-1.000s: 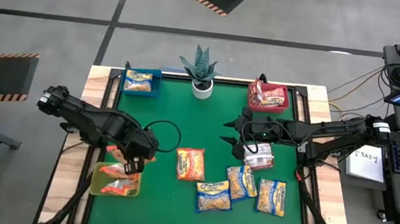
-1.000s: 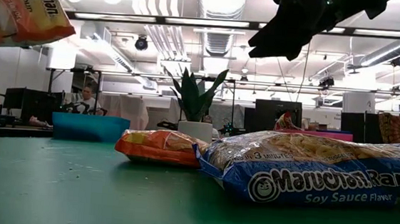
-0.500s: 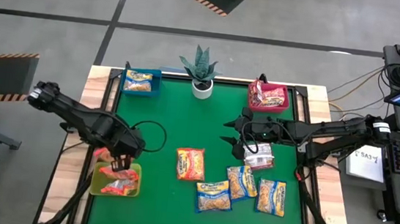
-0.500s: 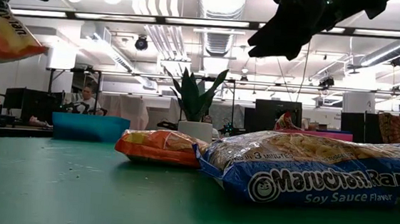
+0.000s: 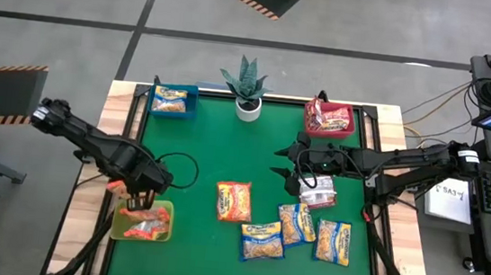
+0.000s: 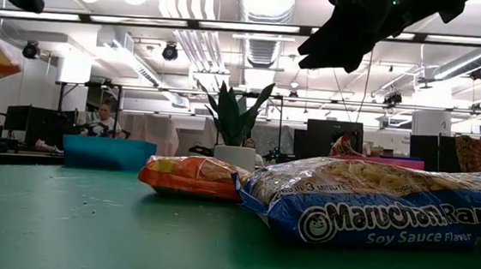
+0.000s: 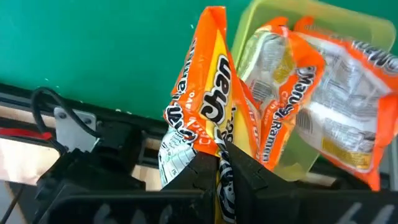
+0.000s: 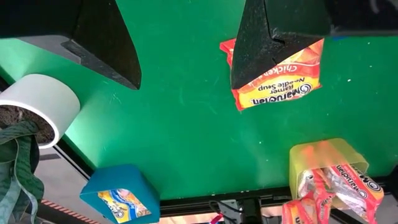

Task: Sort Maruchan noodles
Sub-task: Put the orange noodle pack into the yellow bin

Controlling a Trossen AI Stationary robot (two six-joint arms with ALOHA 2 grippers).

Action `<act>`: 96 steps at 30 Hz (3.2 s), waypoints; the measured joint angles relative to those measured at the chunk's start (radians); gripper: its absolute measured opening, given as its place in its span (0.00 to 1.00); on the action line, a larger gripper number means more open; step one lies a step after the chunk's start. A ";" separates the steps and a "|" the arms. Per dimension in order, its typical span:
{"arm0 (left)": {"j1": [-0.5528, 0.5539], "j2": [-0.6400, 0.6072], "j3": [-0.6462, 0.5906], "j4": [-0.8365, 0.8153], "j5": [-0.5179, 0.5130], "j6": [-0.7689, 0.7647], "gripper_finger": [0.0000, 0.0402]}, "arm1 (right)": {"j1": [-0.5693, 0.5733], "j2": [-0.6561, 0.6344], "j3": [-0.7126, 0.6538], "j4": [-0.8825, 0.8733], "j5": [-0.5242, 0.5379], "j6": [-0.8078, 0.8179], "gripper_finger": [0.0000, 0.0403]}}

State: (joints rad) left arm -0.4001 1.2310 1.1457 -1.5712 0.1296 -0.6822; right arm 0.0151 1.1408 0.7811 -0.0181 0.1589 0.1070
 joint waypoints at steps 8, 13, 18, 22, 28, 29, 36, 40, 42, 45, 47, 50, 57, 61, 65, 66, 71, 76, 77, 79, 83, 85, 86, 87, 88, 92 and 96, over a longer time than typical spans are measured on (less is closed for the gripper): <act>-0.012 0.050 0.041 0.037 0.037 0.022 0.00 | 0.000 0.032 0.000 0.003 0.001 0.005 0.59; -0.021 0.098 0.060 0.126 0.029 0.067 0.00 | 0.000 0.063 0.000 0.027 0.001 -0.003 0.59; -0.028 0.173 0.051 0.125 0.063 0.102 0.00 | 0.000 0.073 0.000 0.042 0.001 -0.013 0.59; -0.038 0.209 0.050 0.125 0.106 0.105 0.00 | 0.000 0.072 0.000 0.043 0.000 -0.014 0.59; -0.043 0.245 0.049 0.166 0.094 0.092 0.00 | 0.000 0.072 0.000 0.045 0.000 -0.021 0.59; -0.043 0.248 0.050 0.192 0.100 0.094 0.00 | 0.000 0.072 0.000 0.045 0.000 -0.021 0.59; -0.045 0.255 0.067 0.228 0.096 0.035 0.00 | 0.000 0.072 0.000 0.046 0.000 -0.021 0.59; -0.044 0.255 0.040 0.228 0.071 -0.059 0.00 | 0.000 0.072 0.000 0.053 0.000 -0.021 0.59; -0.045 0.255 0.019 0.254 0.076 -0.114 0.00 | 0.000 0.072 0.000 0.053 0.000 -0.021 0.59; -0.046 0.255 -0.020 0.277 0.120 -0.190 0.00 | 0.000 0.072 0.000 0.053 0.000 -0.021 0.59; -0.049 0.255 -0.039 0.274 0.168 -0.239 0.00 | 0.000 0.072 0.000 0.053 0.000 -0.021 0.59; -0.062 0.255 -0.055 0.270 0.225 -0.273 0.00 | 0.000 0.072 0.000 0.053 0.000 -0.021 0.59; -0.064 0.256 -0.067 0.352 0.118 -0.298 0.00 | 0.000 0.072 0.000 0.053 0.000 -0.021 0.59; -0.062 0.280 -0.089 0.443 0.107 -0.306 0.00 | 0.000 0.072 0.000 0.054 0.000 -0.021 0.59; -0.061 0.314 -0.074 0.460 0.123 -0.280 0.01 | 0.000 0.072 0.000 0.054 0.000 -0.021 0.59; -0.061 0.316 -0.062 0.452 0.121 -0.276 0.01 | 0.000 0.072 0.000 0.054 0.000 -0.021 0.59; -0.061 0.296 0.009 0.361 0.060 -0.269 0.10 | 0.000 0.072 0.000 0.055 0.000 -0.021 0.59; -0.069 0.286 0.100 0.176 0.048 -0.246 0.21 | 0.000 0.072 0.000 0.054 0.000 -0.021 0.59; -0.073 0.285 0.121 0.130 0.040 -0.234 0.23 | 0.000 0.072 0.000 0.054 0.000 -0.021 0.59; -0.085 0.283 0.159 0.041 -0.017 -0.227 0.26 | 0.000 0.072 0.000 0.054 0.000 -0.021 0.59; -0.097 0.267 0.175 0.019 -0.079 -0.230 0.26 | 0.000 0.073 0.000 0.053 0.000 -0.021 0.59; -0.099 0.259 0.169 0.035 -0.079 -0.240 0.24 | 0.000 0.073 0.000 0.053 0.000 -0.021 0.59; -0.099 0.258 0.167 0.035 -0.079 -0.248 0.24 | 0.000 0.073 0.000 0.053 0.000 -0.021 0.59; -0.099 0.258 0.165 0.041 -0.079 -0.258 0.23 | 0.000 0.073 0.000 0.053 0.000 -0.021 0.59; -0.099 0.258 0.161 0.056 -0.079 -0.272 0.22 | 0.000 0.073 0.000 0.053 0.000 -0.021 0.59; -0.100 0.257 0.140 0.169 -0.005 -0.288 0.17 | 0.000 0.073 0.000 0.053 0.000 -0.021 0.59; -0.102 0.255 0.185 0.158 0.019 -0.267 0.12 | 0.000 0.073 0.000 0.053 0.000 -0.021 0.59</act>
State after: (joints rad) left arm -0.5018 1.4858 1.3303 -1.4137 0.1489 -0.9492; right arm 0.0147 1.2137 0.7811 0.0352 0.1593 0.0864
